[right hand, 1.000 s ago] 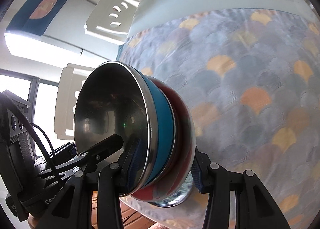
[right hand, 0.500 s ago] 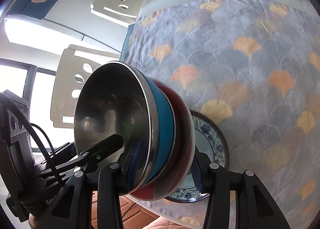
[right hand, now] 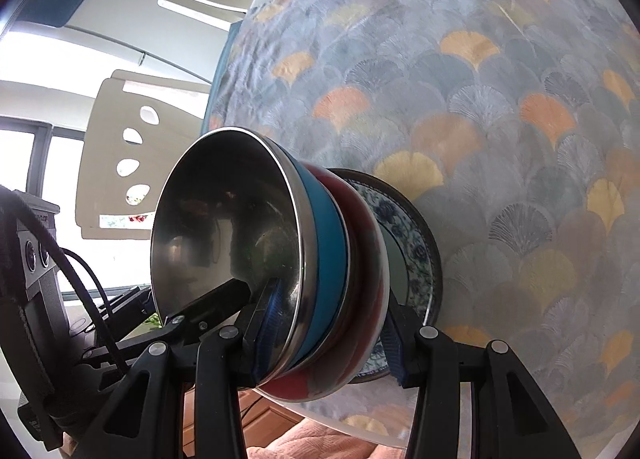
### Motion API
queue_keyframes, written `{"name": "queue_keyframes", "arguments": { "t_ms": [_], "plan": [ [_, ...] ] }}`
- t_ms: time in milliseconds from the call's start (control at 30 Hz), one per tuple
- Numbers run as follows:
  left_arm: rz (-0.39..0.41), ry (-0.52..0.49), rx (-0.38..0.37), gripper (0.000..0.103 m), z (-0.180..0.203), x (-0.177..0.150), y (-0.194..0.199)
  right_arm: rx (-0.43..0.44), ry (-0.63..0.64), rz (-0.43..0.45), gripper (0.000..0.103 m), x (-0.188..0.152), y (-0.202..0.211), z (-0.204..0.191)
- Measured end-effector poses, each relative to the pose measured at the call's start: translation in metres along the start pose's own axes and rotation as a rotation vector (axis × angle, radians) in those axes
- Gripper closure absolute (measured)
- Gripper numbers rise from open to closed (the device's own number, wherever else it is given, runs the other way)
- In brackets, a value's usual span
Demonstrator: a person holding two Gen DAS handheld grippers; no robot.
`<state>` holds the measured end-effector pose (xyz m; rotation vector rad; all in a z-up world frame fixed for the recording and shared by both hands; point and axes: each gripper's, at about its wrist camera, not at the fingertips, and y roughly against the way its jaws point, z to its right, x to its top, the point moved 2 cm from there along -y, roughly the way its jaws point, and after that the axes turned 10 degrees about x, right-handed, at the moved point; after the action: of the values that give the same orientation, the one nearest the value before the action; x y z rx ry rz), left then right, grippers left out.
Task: Organize plates and bowls
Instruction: 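Lower the nested bowl stack onto the floral plate stack with both grippers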
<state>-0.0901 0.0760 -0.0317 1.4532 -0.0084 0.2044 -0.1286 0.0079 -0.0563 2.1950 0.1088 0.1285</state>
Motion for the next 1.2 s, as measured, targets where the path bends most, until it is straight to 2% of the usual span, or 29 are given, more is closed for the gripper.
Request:
{"name": "queue_keyframes", "arguments": {
  "t_ms": [767,1033,1200],
  "plan": [
    [-0.042,-0.011,-0.009,0.059,0.005,-0.016,-0.014,-0.029,0.0,-0.033,0.058,-0.013,-0.003,0.008],
    [-0.047,0.001,-0.007,0.059,0.003,-0.021,-0.016,-0.015,0.002,-0.041,0.058,-0.018,-0.002,0.008],
    [-0.021,0.011,0.0,0.058,-0.001,-0.022,-0.006,0.024,-0.017,-0.029,0.058,-0.016,0.006,0.011]
  ]
}}
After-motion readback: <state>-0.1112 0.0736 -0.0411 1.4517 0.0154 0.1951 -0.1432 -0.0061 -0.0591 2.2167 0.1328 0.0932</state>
